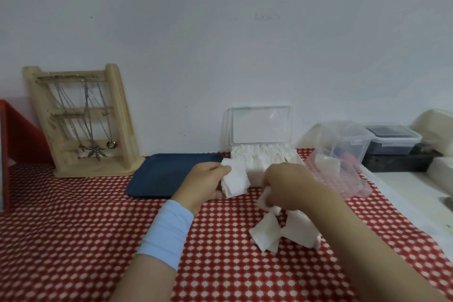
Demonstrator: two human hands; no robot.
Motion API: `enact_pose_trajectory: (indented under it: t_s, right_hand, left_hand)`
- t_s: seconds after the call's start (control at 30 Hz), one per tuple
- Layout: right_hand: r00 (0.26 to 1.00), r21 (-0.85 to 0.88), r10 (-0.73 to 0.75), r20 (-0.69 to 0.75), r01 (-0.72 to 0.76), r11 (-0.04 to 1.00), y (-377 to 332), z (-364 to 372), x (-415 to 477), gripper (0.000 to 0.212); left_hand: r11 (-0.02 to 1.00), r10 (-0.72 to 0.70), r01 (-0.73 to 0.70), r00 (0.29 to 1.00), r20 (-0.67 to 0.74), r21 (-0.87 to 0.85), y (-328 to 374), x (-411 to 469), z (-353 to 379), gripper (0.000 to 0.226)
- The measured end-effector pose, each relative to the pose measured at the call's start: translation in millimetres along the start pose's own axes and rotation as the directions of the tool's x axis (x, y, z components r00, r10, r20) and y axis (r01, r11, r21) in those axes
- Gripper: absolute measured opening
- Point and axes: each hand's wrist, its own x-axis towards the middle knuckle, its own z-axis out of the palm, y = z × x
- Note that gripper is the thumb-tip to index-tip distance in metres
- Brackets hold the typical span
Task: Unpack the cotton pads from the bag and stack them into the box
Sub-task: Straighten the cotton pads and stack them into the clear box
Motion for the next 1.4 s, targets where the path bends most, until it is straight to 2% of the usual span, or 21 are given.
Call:
enact_pose_trajectory:
  t_s: [0.1,0.17,0.3,0.37,0.47,0.53,0.63,0.77,0.8,0.87,0.97,1.0,1.07,1.1,1.17,1.23,1.3,1.4]
  right_hand:
    - [0.996,0.238,-0.017,-0.083,0.037,0.971,7,-22,-7,0.013]
    - [0.993,0.425,-0.033,-0.118,0.081,0.901,11,-33,-12,0.016]
    - [0.98,0.57,-0.109,-0.166,0.186,0.8,8,-39,-16,0.03]
    - [0.975,0.589,-0.133,-0.178,0.214,0.779,5,-36,-15,0.03]
    - [0.974,0.609,-0.124,-0.192,0.217,0.763,0,-30,-11,0.049]
    - [0.972,0.634,-0.105,-0.209,0.216,0.742,-3,-28,-10,0.053]
    - [0.963,0.66,-0.049,-0.264,0.217,0.719,-7,-26,-10,0.044]
    - [0.943,0.632,0.02,-0.332,0.207,0.747,-10,-21,-8,0.035]
    - [0.939,0.606,0.027,-0.343,0.199,0.77,-9,-21,-7,0.035]
    - [0.935,0.536,0.057,-0.35,0.151,0.83,-7,-19,-6,0.04]
    - [0.932,0.4,0.066,-0.357,0.089,0.912,-3,-22,-9,0.03]
    - [0.949,0.372,0.034,-0.314,0.09,0.924,-2,-24,-11,0.025]
    - [0.993,0.341,-0.093,-0.07,0.111,0.933,-1,-26,-14,0.018]
    - [0.98,0.335,-0.169,0.107,0.125,0.934,-3,-26,-16,0.023]
    - [0.886,0.309,-0.266,0.38,0.149,0.939,-9,-22,-17,0.039]
    - [0.845,0.268,-0.273,0.46,0.162,0.95,-12,-18,-17,0.049]
    - [0.846,0.21,-0.25,0.471,0.167,0.963,-13,-19,-18,0.05]
    - [0.875,0.277,-0.263,0.406,0.156,0.948,-7,-22,-19,0.02]
  left_hand:
    - [0.999,0.025,-0.024,0.999,-0.033,0.046,0,-1,-1,0.013]
    - [0.997,0.048,-0.046,0.998,-0.042,0.061,1,-1,-1,0.013]
    - [0.995,0.06,-0.06,0.998,0.001,0.08,0,-4,2,0.015]
    - [0.997,0.046,-0.049,0.998,0.049,0.067,1,-6,4,0.017]
    - [0.998,0.029,-0.036,0.992,0.127,0.055,2,-9,8,0.022]
    - [0.999,0.03,-0.036,0.987,0.156,0.037,3,-10,10,0.024]
    - [0.999,0.005,0.002,0.986,0.167,-0.044,5,-12,11,0.027]
    - [0.98,-0.051,0.09,0.976,0.211,-0.18,8,-12,11,0.044]
    - [0.983,-0.043,0.083,0.971,0.234,-0.162,9,-13,10,0.045]
    - [1.0,-0.006,0.011,0.968,0.252,-0.017,7,-13,8,0.035]
    - [0.985,0.004,-0.033,0.986,0.168,0.17,3,-10,3,0.033]
    - [0.982,0.008,-0.031,0.992,0.127,0.186,2,-8,1,0.033]
    - [0.981,0.018,-0.028,0.998,0.055,0.192,1,-5,-3,0.03]
    - [0.982,0.02,-0.026,0.999,0.031,0.19,0,-3,-5,0.028]
    - [0.985,0.022,-0.021,1.0,0.0,0.174,-1,-1,-6,0.028]
    - [0.987,0.023,-0.022,1.0,-0.004,0.158,-1,0,-6,0.028]
    - [0.988,0.021,-0.021,1.0,0.005,0.151,-2,0,-5,0.028]
    - [0.992,0.022,-0.022,1.0,0.004,0.124,-2,0,-4,0.021]
